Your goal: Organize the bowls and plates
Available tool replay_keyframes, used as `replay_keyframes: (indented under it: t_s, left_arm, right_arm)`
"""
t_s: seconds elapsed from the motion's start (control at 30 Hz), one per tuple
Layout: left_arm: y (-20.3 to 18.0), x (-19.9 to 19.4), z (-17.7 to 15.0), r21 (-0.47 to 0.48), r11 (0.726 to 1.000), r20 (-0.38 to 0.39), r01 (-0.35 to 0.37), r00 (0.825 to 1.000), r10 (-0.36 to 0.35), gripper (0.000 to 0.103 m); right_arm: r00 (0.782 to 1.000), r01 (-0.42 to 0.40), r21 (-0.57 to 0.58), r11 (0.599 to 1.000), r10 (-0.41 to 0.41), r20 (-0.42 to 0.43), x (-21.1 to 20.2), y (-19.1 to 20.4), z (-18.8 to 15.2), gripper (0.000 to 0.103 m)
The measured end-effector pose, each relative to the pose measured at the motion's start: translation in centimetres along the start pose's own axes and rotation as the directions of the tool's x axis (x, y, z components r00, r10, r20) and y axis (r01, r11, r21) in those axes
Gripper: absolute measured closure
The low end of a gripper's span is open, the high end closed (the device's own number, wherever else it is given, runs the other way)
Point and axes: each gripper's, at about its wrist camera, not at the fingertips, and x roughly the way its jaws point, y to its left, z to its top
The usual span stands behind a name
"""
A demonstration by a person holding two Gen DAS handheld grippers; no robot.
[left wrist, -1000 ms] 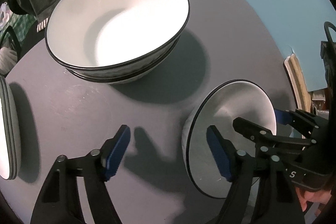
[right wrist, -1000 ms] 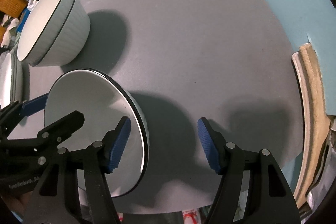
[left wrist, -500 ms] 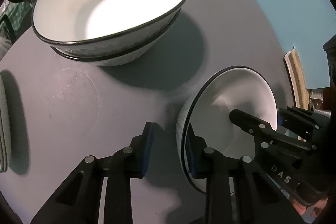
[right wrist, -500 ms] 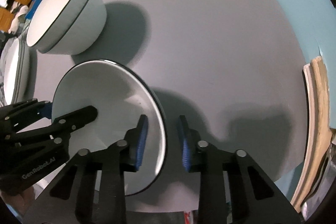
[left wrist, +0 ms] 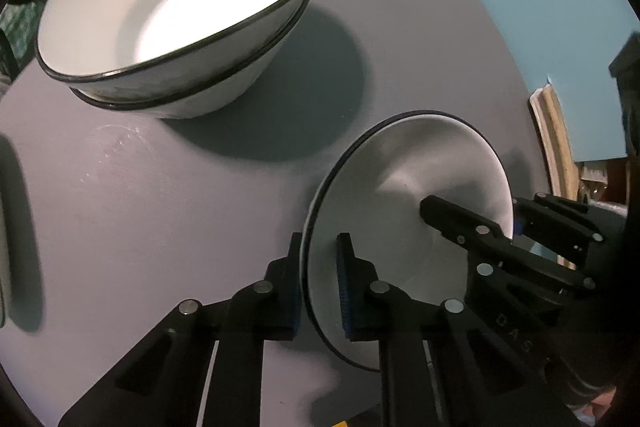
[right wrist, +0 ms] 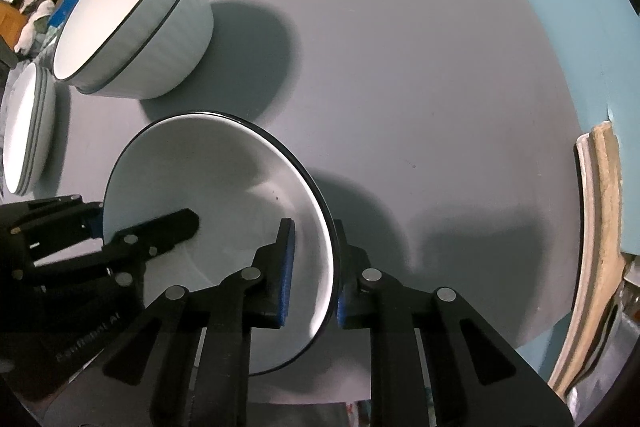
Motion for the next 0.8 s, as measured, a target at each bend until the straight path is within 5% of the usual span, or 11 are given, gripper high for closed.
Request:
replay_keyframes:
  t_s: [0.8]
  left_arm:
    - [1.1,-4.4,0.5,-0.095,0.995,0.07,-0.006,0.997,0.013,0.092]
  right_arm:
    - [0.999,0.024,-0.076,0.997,-0.021,0.047,-3.7,4.1,0.9,0.094]
